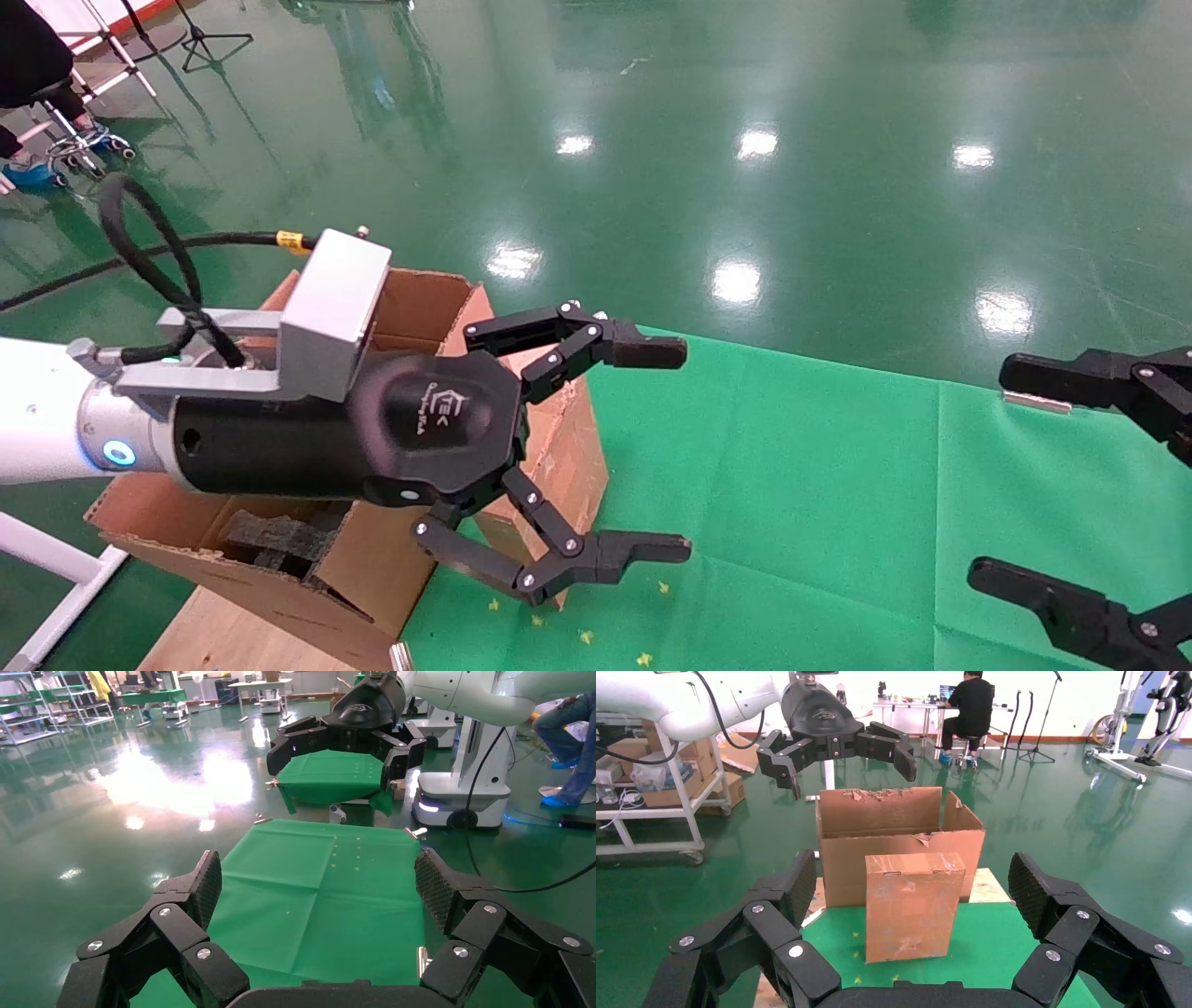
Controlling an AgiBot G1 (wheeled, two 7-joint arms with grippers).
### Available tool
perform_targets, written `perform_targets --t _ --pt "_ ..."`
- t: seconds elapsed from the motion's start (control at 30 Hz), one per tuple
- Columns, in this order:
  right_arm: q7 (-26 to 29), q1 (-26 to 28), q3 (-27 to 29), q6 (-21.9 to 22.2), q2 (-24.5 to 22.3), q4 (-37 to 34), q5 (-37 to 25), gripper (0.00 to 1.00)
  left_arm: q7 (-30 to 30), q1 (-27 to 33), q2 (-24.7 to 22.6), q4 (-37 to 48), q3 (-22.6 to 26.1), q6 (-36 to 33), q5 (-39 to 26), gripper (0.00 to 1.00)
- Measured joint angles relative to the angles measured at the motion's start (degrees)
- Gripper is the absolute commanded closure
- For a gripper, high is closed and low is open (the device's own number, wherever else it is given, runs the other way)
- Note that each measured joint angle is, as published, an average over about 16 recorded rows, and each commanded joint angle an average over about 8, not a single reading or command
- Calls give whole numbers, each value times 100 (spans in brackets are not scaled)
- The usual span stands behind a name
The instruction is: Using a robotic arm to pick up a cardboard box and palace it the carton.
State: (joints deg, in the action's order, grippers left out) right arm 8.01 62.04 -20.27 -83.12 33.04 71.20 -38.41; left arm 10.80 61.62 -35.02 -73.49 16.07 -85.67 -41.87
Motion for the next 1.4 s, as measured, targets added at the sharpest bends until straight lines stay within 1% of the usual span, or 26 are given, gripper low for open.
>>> perform_targets --t 0.3,0.33,0.57,0.6,0.83,1.03,1.2,1.4 --pt "0 0 0 0 0 0 0 0 0 0 0 0 0 0 0 0" --pt "0 0 0 0 0 0 0 5 0 0 0 0 0 0 0 0" --pt "0 0 0 0 0 0 0 92 0 0 0 -1 0 0 0 0" --pt "0 0 0 0 0 0 0 100 0 0 0 -1 0 0 0 0" --pt "0 0 0 0 0 0 0 100 49 35 27 -2 29 -6 -62 0" --pt "0 0 0 0 0 0 0 100 340 228 130 -21 158 31 -354 0" --pt "0 0 0 0 0 0 0 100 827 495 265 -58 343 118 -775 0" --pt "0 0 0 0 0 -1 0 100 1658 824 485 -147 588 321 -1382 0"
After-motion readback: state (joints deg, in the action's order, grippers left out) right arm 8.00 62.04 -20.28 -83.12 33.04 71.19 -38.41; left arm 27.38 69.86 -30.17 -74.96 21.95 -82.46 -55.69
